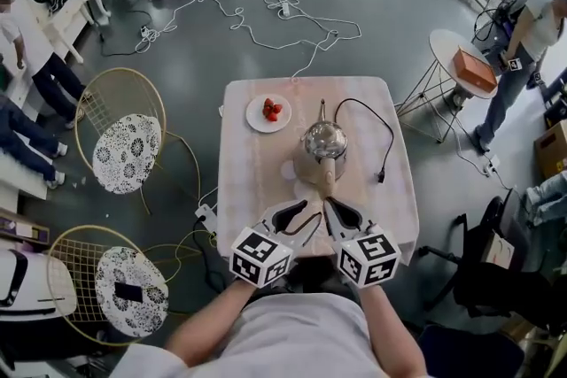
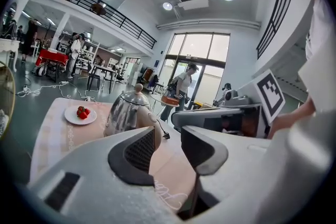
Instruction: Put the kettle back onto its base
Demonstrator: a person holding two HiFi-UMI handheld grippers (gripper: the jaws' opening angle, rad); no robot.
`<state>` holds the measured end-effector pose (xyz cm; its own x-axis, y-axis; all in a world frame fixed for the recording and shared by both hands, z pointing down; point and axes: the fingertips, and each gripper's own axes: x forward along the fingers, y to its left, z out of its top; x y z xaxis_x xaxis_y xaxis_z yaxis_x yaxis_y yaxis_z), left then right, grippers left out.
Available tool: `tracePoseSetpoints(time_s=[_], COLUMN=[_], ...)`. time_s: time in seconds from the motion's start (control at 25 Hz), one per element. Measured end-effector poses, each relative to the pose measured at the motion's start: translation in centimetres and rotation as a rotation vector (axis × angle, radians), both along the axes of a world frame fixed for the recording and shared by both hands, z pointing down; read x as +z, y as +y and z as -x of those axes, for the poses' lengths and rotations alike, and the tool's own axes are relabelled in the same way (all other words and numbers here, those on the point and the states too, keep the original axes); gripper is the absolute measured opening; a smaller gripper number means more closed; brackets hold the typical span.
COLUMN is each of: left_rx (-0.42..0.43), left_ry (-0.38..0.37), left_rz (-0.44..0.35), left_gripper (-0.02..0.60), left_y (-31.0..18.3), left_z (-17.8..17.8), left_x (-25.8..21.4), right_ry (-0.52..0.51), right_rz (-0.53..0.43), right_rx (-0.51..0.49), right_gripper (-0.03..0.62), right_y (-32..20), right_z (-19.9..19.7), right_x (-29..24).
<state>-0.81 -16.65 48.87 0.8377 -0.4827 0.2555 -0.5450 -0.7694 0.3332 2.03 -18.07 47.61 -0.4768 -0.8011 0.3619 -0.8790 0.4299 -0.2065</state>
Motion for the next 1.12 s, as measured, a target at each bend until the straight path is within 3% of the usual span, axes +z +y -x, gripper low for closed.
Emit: tracePoseSetpoints(time_s=[0.08,0.28,0.68,1.12], left_rx=[-0.016,-0.050,-0.063,-0.030], left_ry=[0.005,-0.018,-0.026,-0.045], left_rz=[-0.003,-0.024,-0.027,-0.027], left_gripper=[0.142,0.013,0.006,0.006], left_y=[0.7,1.7,2.2,2.6], left_z=[0.8,2.5,3.9,2.5], left_x=[-0.5,-1.1,-1.5,-0.9], right_ry=[0.004,0.024,0.023,0.021], right_rz=[0.000,-0.003,-0.001,0.007], right_rx=[-0.008,-0.030,-0.022,0.005], right_gripper=[0.005,0.003,0.004,0.005], right_y=[0.6,2.2,3.6,4.1], right_z=[0.7,2.5,4.1,2.9], right_x=[-0.1,-0.2,-0.4,-0.2])
